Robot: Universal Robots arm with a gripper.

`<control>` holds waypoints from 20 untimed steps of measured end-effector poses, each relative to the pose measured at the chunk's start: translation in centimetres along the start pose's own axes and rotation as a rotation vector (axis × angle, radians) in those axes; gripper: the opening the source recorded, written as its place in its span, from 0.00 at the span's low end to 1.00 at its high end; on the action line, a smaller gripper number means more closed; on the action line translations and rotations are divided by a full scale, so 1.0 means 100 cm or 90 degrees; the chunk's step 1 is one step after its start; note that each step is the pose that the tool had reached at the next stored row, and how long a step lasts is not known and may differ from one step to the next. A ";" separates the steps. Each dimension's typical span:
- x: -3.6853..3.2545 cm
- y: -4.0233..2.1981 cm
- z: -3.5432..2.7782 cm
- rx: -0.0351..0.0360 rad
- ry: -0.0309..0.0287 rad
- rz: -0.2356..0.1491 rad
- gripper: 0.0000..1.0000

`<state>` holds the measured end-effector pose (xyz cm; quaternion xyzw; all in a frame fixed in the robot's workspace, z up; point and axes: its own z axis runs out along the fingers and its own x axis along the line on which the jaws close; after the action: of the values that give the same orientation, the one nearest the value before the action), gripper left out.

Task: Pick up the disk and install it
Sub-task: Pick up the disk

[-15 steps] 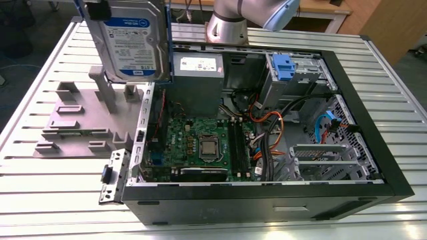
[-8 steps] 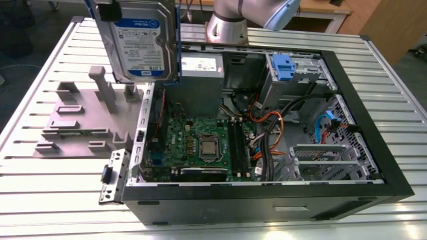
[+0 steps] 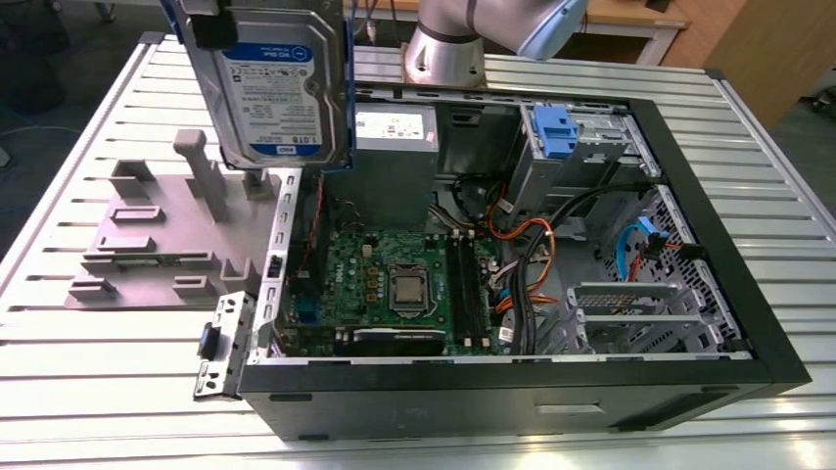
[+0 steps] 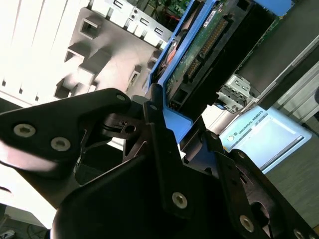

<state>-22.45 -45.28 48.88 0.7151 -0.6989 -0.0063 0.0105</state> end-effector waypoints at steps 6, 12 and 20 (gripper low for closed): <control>0.0042 -0.0108 0.0008 0.0001 0.0000 0.000 0.36; 0.0052 -0.0355 0.0007 0.0000 -0.0001 0.000 0.36; 0.0061 -0.0705 0.0003 0.0001 -0.0001 0.000 0.36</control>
<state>-15.38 -45.73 48.69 0.7151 -0.6989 -0.0063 0.0104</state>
